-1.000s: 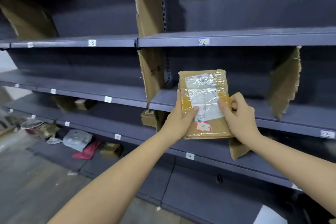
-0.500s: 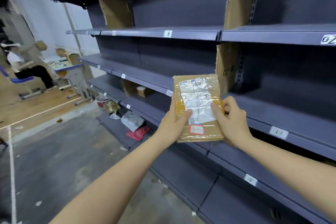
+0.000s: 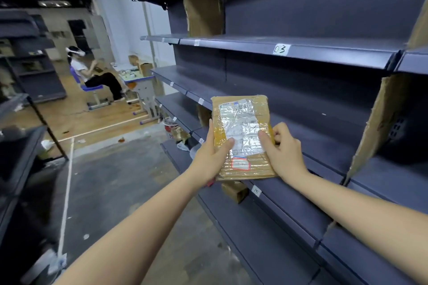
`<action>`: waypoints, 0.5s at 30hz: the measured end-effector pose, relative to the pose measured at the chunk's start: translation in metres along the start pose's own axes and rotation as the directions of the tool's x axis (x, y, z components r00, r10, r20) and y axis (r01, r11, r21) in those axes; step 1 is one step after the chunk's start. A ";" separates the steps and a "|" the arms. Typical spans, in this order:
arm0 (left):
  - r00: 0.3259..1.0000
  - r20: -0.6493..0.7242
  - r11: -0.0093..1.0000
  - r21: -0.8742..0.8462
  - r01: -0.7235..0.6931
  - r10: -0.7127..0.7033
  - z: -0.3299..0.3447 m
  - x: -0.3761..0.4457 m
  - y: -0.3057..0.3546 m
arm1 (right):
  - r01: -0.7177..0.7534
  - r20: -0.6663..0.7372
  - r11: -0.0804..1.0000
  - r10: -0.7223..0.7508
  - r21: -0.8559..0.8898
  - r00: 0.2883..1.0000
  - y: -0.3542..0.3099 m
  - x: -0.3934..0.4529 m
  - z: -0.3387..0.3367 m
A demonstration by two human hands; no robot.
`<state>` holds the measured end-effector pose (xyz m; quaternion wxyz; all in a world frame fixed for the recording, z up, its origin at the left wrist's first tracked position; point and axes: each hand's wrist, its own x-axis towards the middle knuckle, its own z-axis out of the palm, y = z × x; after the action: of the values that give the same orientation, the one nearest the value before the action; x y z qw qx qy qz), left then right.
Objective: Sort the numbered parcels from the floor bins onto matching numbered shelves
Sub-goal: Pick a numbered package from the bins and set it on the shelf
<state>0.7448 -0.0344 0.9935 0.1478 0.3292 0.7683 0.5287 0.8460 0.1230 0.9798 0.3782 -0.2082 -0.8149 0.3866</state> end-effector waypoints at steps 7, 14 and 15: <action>0.999 0.001 0.999 0.017 0.035 -0.035 -0.049 0.040 -0.029 | 0.004 0.016 1.000 -0.004 -0.004 1.000 -0.008 0.029 0.063; 0.997 0.074 0.998 0.062 -0.007 0.002 -0.115 0.080 -0.069 | -0.061 -0.061 0.998 0.060 -0.009 0.996 -0.023 0.048 0.138; 0.997 0.082 0.998 0.059 -0.006 0.001 -0.129 0.085 -0.074 | -0.065 -0.067 0.998 0.063 -0.024 0.996 -0.029 0.050 0.151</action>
<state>0.5818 -0.0876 0.9874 0.1684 0.3561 0.7764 0.4919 0.6956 0.0658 0.9629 0.3897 -0.2517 -0.7998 0.3808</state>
